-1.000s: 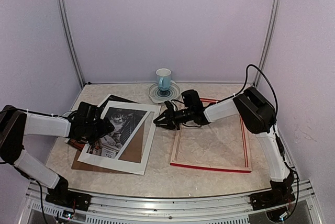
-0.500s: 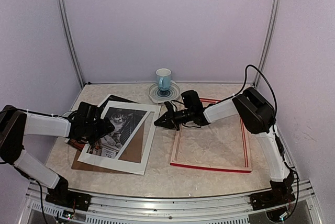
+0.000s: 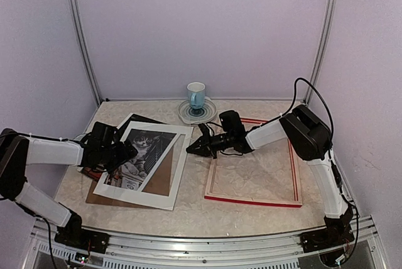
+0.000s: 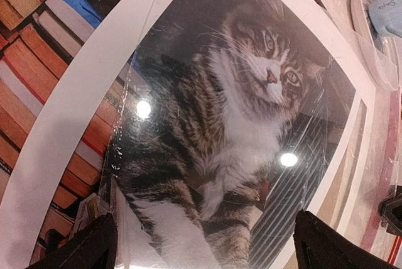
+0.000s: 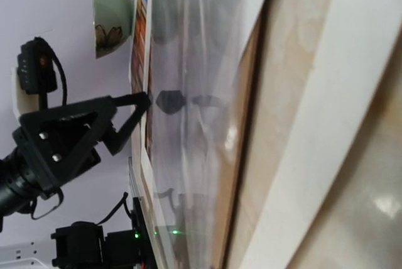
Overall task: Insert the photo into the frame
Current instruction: Pick up the glass panel from the mat board.
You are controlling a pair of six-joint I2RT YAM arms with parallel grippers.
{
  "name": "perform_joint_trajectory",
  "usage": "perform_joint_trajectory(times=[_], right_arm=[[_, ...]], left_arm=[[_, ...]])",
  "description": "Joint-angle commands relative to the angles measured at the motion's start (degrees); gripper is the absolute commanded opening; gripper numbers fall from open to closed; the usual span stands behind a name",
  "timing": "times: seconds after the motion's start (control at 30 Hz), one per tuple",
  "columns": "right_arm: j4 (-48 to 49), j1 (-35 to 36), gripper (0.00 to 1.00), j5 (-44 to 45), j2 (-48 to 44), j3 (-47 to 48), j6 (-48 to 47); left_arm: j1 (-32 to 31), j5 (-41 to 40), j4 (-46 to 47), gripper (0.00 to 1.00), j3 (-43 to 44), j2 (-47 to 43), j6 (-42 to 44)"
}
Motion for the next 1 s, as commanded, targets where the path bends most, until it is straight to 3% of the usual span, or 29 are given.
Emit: perform_joint_trajectory(times=[0.0,0.97], right_arm=[[0.33,-0.01,0.0,0.37,-3.42,-2.84,-1.2],[-6.11,-4.26,0.0,4.31,-16.43,-11.53,-7.59]], left_arm=[[-0.42,-0.43,-1.04,0.96,-0.45,-2.77,-0.09],[-0.51,-1.86,-2.33,0.96,-0.28,-6.24,0.62]])
